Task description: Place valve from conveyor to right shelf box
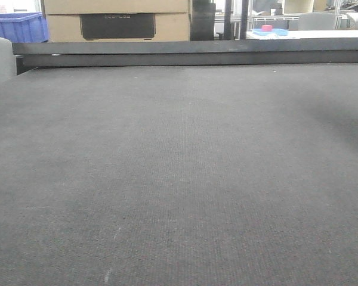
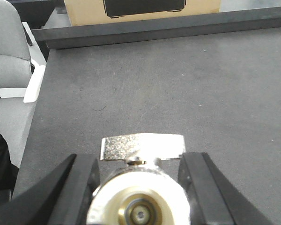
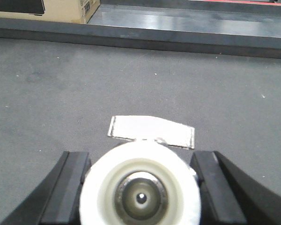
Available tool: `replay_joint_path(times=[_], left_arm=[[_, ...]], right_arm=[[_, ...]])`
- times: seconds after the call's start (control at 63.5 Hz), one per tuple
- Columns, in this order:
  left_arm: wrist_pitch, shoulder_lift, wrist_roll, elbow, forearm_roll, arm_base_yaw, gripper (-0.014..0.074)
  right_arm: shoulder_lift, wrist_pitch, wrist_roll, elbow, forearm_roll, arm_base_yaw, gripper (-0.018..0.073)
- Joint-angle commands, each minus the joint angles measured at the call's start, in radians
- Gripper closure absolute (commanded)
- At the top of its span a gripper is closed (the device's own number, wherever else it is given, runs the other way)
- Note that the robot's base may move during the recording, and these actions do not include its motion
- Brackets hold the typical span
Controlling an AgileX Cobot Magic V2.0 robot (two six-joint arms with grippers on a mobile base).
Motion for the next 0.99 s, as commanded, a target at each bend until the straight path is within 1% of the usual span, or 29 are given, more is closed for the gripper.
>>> replay_joint_path(times=[0.0,0.977], left_arm=[[-0.052,-0.007,-0.004,-0.013,0.000,-0.007,0.0708],[-0.058,-0.007,-0.004,-0.013,0.000,-0.007,0.0708]], right_arm=[[-0.017,-0.076,0.000,-0.019,-0.006,-0.002,0.0711],[-0.017,-0.076,0.000,-0.019,-0.006,-0.002,0.0711]])
